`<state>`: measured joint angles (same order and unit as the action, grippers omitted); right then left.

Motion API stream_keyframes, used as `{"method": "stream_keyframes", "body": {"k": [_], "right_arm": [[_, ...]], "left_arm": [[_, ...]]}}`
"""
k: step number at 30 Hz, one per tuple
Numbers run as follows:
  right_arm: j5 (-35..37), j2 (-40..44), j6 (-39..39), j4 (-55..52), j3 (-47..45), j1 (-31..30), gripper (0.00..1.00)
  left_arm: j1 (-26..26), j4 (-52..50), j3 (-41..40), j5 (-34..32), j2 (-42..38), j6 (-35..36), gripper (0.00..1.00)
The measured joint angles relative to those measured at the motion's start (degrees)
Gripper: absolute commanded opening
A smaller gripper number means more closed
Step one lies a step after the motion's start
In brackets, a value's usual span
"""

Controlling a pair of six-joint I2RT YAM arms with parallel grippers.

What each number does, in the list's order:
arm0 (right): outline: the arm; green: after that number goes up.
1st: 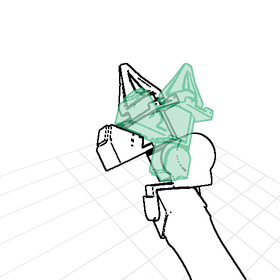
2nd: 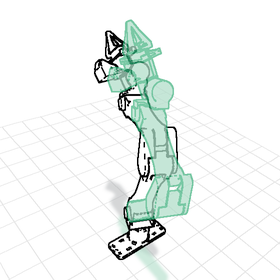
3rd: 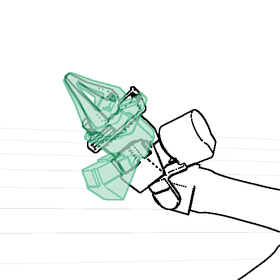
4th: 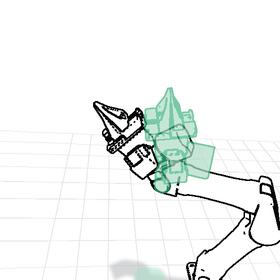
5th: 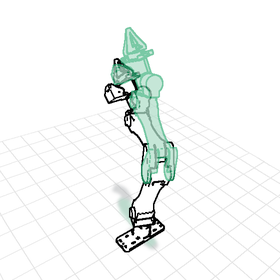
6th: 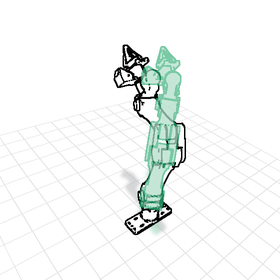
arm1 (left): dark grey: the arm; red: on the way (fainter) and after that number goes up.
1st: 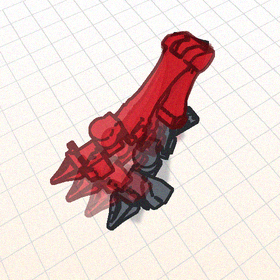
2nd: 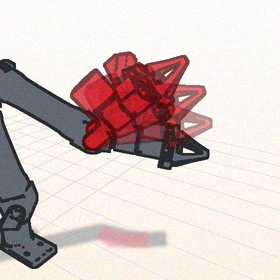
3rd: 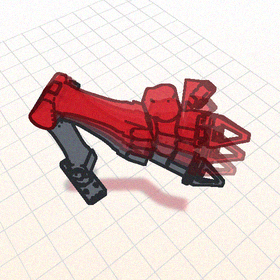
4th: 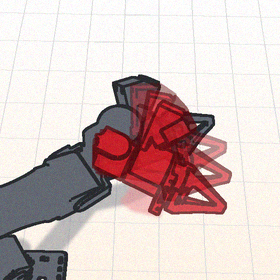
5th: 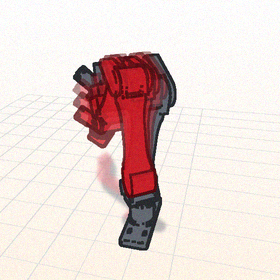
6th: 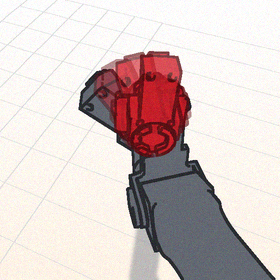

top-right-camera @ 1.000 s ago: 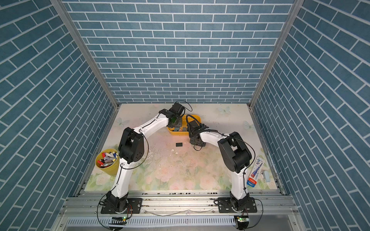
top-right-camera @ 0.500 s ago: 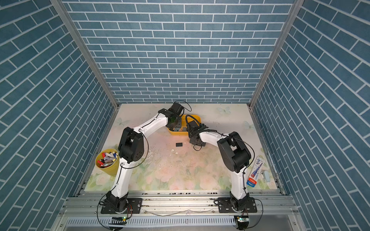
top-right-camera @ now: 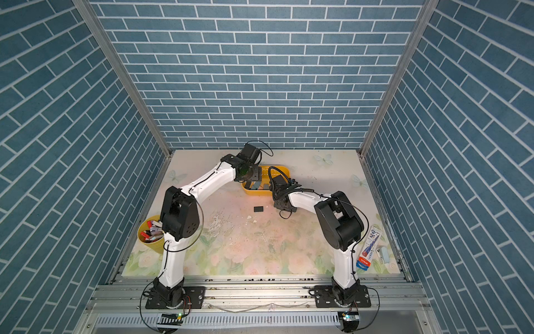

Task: Put the eraser in the storage box
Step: Pick up the eraser from the center of the board.

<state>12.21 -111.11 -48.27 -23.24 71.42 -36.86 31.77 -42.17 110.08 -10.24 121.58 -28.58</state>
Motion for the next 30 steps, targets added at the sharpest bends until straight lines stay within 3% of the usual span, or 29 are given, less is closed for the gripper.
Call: {"method": "stream_keyframes", "body": {"k": [16, 30], "right_arm": [[1.57, 7.96, 0.22, -2.12, -7.08, 0.17, 0.09], [3.02, 15.06, 1.2, -3.21, -10.14, 0.17, 0.07]], "left_arm": [[-0.02, 2.54, -15.32, -3.72, -13.75, -5.77, 0.87], [0.42, 4.35, -24.06, -4.35, -19.91, -8.35, 0.87]]}}
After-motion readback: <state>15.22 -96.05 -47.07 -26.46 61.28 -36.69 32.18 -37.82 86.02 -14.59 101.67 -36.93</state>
